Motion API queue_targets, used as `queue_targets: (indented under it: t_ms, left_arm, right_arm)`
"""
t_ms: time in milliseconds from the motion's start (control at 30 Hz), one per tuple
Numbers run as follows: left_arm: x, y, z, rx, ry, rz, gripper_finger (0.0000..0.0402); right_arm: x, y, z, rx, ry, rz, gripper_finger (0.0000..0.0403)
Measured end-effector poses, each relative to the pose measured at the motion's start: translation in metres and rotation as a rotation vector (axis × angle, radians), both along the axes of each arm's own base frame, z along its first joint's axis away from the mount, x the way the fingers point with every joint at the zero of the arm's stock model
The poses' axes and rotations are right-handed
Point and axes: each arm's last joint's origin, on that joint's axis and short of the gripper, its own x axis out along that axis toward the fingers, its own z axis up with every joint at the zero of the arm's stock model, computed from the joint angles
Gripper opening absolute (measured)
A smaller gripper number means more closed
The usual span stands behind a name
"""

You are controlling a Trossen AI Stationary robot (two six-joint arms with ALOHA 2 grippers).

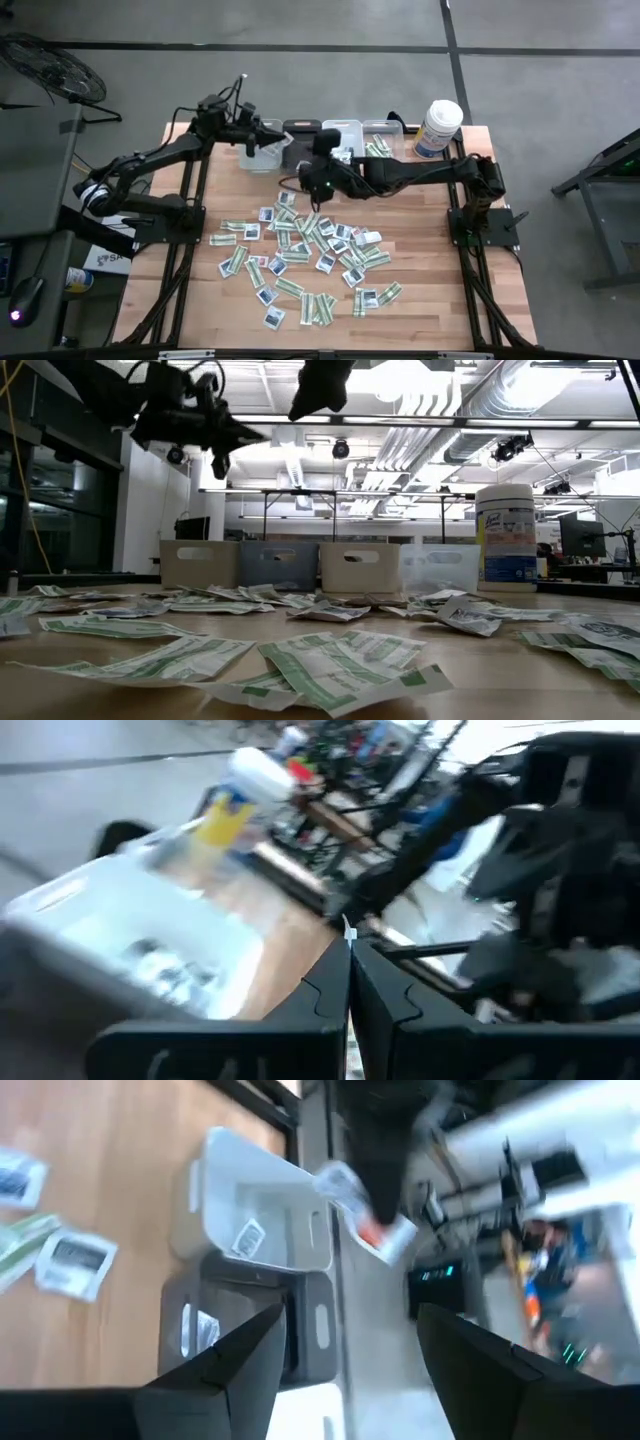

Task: Pick & Place First Aid Supplies
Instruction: Put the orange ointment pack into the gray bin

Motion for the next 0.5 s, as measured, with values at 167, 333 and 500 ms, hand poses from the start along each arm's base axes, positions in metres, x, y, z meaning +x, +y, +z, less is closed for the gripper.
queue_targets:
  t_ms: [167, 333, 500]
  left_arm:
    - [-0.013, 0.010, -0.017, -0.023, 0.140, 0.098, 0.0000]
    - [-0.023, 0.016, -0.036, -0.049, 0.311, 0.231, 0.0000]
    - [-0.031, 0.025, -0.051, -0.069, 0.452, 0.367, 0.0000]
  right_arm:
    - [-0.001, -0.019, 0.000, 0.126, -0.137, -0.136, 0.0222]
    - [-0.003, -0.039, 0.000, 0.251, -0.279, -0.271, 0.0218]
    - [-0.006, -0.060, 0.000, 0.327, -0.376, -0.372, 0.0214]
